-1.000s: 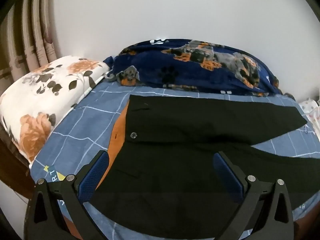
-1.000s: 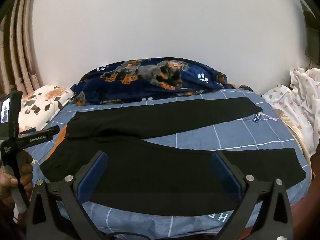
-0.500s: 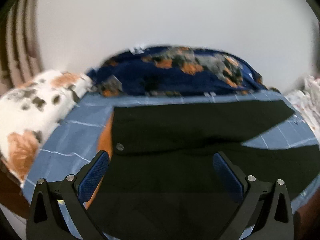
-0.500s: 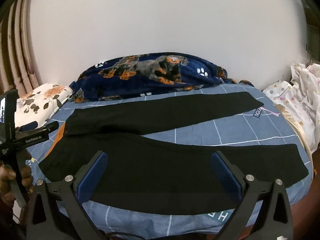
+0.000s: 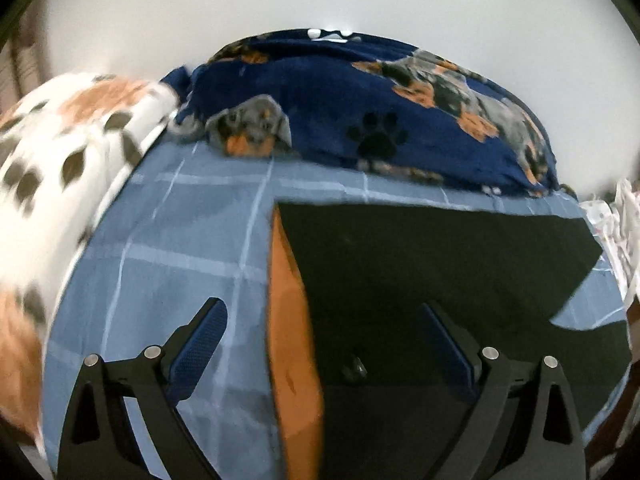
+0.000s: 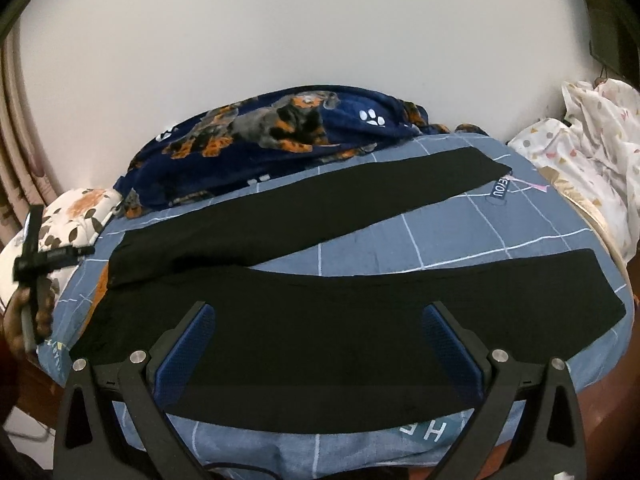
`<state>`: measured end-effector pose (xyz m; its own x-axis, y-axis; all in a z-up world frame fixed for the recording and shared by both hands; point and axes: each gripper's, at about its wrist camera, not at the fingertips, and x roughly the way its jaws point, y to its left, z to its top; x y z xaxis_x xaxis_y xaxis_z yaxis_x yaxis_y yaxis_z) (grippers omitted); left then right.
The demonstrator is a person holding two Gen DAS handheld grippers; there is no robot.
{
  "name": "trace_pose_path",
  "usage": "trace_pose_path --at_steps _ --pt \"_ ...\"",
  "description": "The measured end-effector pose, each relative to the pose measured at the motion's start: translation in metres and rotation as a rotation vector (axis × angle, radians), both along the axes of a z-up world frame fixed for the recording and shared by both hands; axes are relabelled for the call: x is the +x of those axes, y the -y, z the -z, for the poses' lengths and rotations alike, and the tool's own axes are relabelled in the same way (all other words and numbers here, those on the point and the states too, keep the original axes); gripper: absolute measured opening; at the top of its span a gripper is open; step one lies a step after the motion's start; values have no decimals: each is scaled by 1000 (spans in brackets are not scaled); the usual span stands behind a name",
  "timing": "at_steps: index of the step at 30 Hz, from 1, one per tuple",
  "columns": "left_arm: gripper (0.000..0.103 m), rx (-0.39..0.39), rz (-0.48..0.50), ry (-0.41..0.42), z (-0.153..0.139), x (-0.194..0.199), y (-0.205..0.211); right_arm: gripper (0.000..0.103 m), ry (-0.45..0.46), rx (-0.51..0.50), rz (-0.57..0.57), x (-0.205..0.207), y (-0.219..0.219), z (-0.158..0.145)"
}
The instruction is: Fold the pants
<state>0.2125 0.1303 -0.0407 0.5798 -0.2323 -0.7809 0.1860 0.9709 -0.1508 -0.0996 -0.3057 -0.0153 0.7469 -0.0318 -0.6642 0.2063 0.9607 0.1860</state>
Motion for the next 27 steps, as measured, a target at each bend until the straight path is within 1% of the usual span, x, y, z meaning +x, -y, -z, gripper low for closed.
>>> trace_pose_path --at_steps 1,2,3,5,6,7,8,10,11,14,17,18,20,22,23,24,26,27 --pt "91 -21 29 -7 2 15 -1 103 -10 -3 -2 2 -2 3" --pt "77 -27 41 -14 8 23 -4 103 -23 -6 -5 5 -4 5" --pt "61 -21 68 -38 15 41 -7 103 -36 -7 -8 8 -5 7" --pt "46 -2 90 -88 26 68 -4 103 -67 -10 -16 15 -8 15" --pt "43 -10 98 -114 32 79 -3 103 -82 -13 -20 18 -9 18" --pt "42 -14 109 -138 39 89 -2 103 -94 -17 -20 21 -10 21" --pt "41 3 116 -151 44 94 2 103 -102 -19 -20 23 -10 22" --pt "41 73 116 -168 57 102 5 103 -117 -19 -14 27 -8 26" --pt "41 89 111 -172 62 106 4 103 -121 -17 -10 28 -7 27" --pt "42 85 83 -165 68 114 -4 103 -142 -2 3 34 -4 31" --pt "48 70 79 -170 75 122 -5 103 -161 8 1 39 -3 36" --pt "48 61 92 -171 77 123 -3 103 -167 8 -2 41 -3 37" --pt "48 9 137 -193 79 124 2 103 -175 5 -9 44 -6 39" --pt "47 37 141 -190 78 123 6 103 -182 7 -15 45 -7 41" --pt "42 27 144 -196 78 126 4 103 -184 8 -16 46 -8 41" --pt "26 4 144 -199 77 126 0 103 -183 8 -17 46 -8 41" --pt "16 -58 122 -194 74 124 -12 103 -180 9 -16 48 -8 40" --pt "13 -65 111 -189 70 124 -18 103 -178 10 -16 50 -9 39"
